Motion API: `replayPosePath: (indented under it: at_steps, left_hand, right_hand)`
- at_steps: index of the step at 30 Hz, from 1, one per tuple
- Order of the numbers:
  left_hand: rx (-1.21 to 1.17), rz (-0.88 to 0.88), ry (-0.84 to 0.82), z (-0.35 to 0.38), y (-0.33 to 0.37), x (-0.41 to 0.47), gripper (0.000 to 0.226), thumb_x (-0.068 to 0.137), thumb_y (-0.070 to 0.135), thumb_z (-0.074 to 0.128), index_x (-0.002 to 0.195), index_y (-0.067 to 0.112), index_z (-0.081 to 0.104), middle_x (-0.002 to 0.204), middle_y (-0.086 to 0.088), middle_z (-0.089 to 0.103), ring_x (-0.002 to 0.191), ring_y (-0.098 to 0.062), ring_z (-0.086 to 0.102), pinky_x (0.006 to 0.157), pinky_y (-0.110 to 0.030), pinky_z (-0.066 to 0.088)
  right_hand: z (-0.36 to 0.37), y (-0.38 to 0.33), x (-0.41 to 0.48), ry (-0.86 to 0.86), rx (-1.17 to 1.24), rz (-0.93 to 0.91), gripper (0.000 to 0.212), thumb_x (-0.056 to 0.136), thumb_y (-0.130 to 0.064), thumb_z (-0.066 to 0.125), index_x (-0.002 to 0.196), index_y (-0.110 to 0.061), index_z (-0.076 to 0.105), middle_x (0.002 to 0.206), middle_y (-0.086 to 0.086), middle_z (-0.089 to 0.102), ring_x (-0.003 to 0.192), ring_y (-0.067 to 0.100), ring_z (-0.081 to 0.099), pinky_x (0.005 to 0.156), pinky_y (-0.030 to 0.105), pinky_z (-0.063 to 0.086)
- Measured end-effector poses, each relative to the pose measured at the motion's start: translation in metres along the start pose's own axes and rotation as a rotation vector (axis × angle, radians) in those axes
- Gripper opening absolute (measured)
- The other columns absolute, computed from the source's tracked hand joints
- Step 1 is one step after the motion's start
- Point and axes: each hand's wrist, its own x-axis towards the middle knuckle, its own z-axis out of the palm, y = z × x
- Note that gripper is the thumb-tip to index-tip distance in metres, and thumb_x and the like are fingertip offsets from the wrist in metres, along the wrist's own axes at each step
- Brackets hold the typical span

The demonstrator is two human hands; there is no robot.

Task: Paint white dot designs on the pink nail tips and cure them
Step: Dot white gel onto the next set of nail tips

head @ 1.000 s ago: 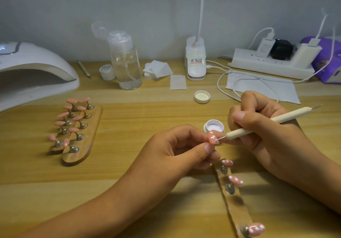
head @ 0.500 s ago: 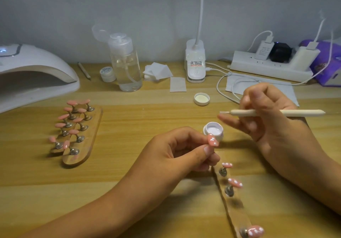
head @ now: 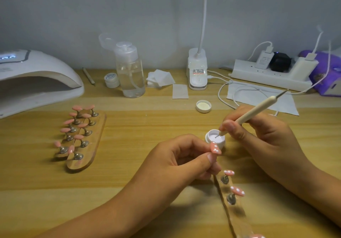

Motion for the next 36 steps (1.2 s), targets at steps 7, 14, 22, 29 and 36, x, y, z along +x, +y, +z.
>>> replayPosePath:
  at_steps: [7, 14, 22, 29, 36]
  left_hand:
    - [0.000, -0.005, 0.004, -0.001, -0.001, 0.001, 0.009, 0.083, 0.017, 0.065, 0.088, 0.014, 0.072, 0.078, -0.004, 0.073, 0.078, -0.011, 0.069, 0.069, -0.017, 0.051]
    - [-0.008, -0.013, 0.006, 0.000, -0.001, 0.000, 0.006, 0.086, 0.014, 0.066, 0.088, 0.014, 0.072, 0.081, -0.006, 0.074, 0.081, -0.011, 0.070, 0.070, -0.017, 0.052]
    - [-0.022, -0.018, 0.017, -0.001, 0.000, 0.001, 0.011, 0.080, 0.020, 0.066, 0.087, 0.014, 0.072, 0.082, -0.007, 0.075, 0.081, -0.013, 0.070, 0.069, -0.017, 0.052]
    - [-0.053, -0.012, 0.009, -0.001, -0.001, 0.001, 0.010, 0.082, 0.016, 0.065, 0.089, 0.013, 0.073, 0.080, -0.007, 0.074, 0.078, -0.013, 0.069, 0.068, -0.017, 0.051]
    - [-0.042, -0.005, 0.007, 0.000, 0.000, 0.002, 0.009, 0.082, 0.017, 0.068, 0.088, 0.012, 0.073, 0.080, -0.008, 0.074, 0.077, -0.012, 0.069, 0.067, -0.016, 0.051]
  right_hand:
    - [0.002, 0.003, 0.003, -0.065, -0.086, -0.010, 0.020, 0.087, -0.038, 0.056, 0.086, -0.021, 0.066, 0.080, -0.002, 0.062, 0.076, 0.019, 0.057, 0.068, 0.032, 0.046]
    - [0.000, 0.002, 0.002, 0.035, 0.100, 0.040, 0.015, 0.089, -0.035, 0.062, 0.089, -0.021, 0.066, 0.083, -0.010, 0.066, 0.079, 0.011, 0.062, 0.072, 0.018, 0.047]
    - [-0.004, -0.003, 0.001, 0.128, 0.680, 0.237, 0.021, 0.072, -0.016, 0.077, 0.074, -0.023, 0.058, 0.071, -0.003, 0.055, 0.068, 0.009, 0.057, 0.081, 0.034, 0.055]
    - [0.000, -0.015, -0.001, -0.043, 0.826, 0.323, 0.025, 0.073, -0.025, 0.076, 0.064, -0.020, 0.053, 0.059, -0.001, 0.049, 0.053, 0.006, 0.050, 0.069, 0.033, 0.058]
    - [0.003, -0.018, -0.002, -0.044, 0.802, 0.350, 0.036, 0.063, -0.041, 0.085, 0.058, -0.023, 0.054, 0.054, -0.005, 0.051, 0.049, 0.003, 0.052, 0.063, 0.026, 0.056]
